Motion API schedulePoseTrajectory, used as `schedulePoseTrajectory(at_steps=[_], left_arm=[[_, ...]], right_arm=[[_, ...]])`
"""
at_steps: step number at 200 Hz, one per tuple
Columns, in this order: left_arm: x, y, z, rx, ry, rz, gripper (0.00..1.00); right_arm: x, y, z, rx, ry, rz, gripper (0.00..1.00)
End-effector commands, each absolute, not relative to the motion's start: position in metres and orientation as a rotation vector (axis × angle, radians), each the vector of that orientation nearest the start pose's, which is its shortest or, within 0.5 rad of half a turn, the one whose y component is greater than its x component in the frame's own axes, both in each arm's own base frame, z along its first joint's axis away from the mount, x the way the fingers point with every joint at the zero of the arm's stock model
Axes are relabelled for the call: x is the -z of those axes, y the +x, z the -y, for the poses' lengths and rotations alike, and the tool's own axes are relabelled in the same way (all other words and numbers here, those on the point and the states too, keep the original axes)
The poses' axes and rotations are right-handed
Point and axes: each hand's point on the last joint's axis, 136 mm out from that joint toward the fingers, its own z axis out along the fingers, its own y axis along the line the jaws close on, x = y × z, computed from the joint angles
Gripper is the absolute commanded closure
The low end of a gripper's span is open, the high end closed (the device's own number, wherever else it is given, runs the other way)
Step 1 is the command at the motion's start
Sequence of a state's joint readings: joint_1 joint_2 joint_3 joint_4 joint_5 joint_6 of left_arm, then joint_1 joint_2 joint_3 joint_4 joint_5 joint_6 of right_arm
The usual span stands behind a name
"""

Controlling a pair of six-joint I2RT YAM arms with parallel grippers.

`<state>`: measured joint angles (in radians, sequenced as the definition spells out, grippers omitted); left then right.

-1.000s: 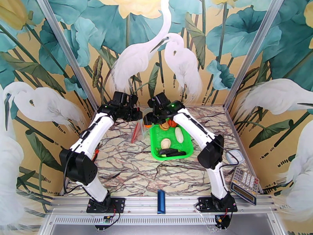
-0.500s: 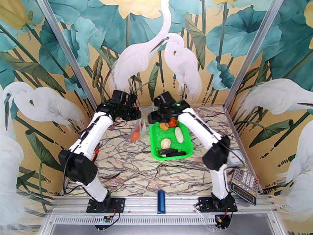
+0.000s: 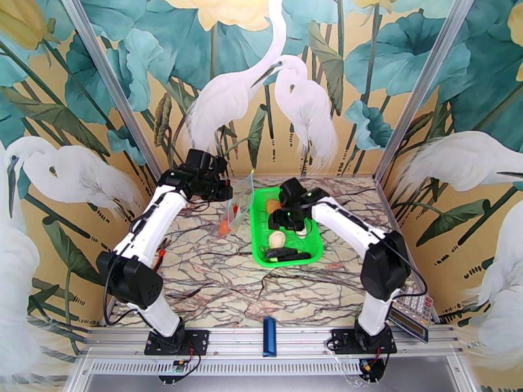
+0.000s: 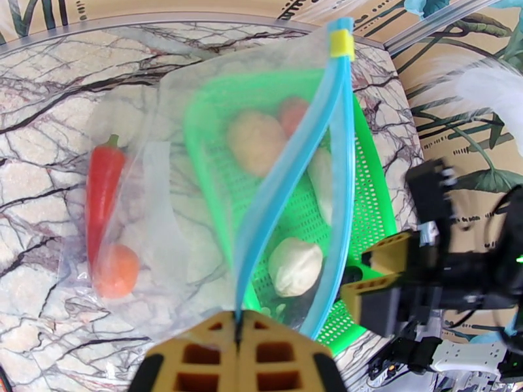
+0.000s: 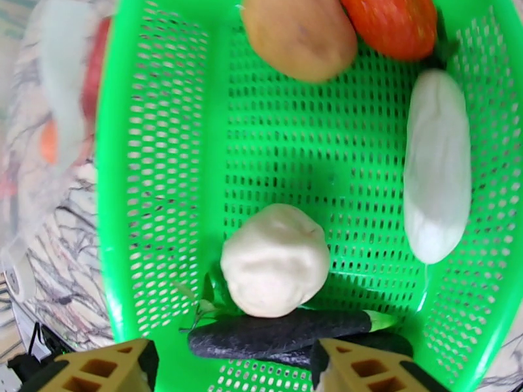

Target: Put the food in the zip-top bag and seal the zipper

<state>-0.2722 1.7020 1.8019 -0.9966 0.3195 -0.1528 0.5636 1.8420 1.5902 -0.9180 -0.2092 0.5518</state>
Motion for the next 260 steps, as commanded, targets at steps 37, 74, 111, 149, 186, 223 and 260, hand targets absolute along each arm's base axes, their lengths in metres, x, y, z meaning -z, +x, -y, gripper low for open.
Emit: schedulePoseTrajectory(at_steps=[37,74,111,149,186,223,260], left_arm=[[-0.252,0.418,0.174,0.592,0.297,-2.509,1.0],[-0.248,0.422,0.177,0.613,0.306,-2.509,1.0],[-0.248,0.423,0.179,0.622,0.318,-2.505,1.0],[-0.245,0.425,0.18,0.626,0.327,-2.508,1.0],[-0.242,0.426,0.182,0.637,0.34,-2.514,1.0],[-0.237,0.428,0.185,0.654,0.35,-2.524,1.0],[-0.234,0.429,0.188,0.672,0.354,-2.526,1.0]], right_arm=[[-0.109,0.37,-0.27,-0.494,0.029,-2.882,0.3],[-0.086,0.375,-0.267,-0.429,0.055,-2.918,0.28],[-0.07,0.38,-0.273,-0.422,0.066,-2.947,0.27],[-0.057,0.376,-0.279,-0.452,0.071,-2.985,0.25],[-0.049,0.371,-0.281,-0.461,0.081,-3.009,0.26],[-0.048,0.367,-0.278,-0.465,0.092,-3.014,0.44],[-0.081,0.382,-0.268,-0.5,0.118,-2.914,0.62]])
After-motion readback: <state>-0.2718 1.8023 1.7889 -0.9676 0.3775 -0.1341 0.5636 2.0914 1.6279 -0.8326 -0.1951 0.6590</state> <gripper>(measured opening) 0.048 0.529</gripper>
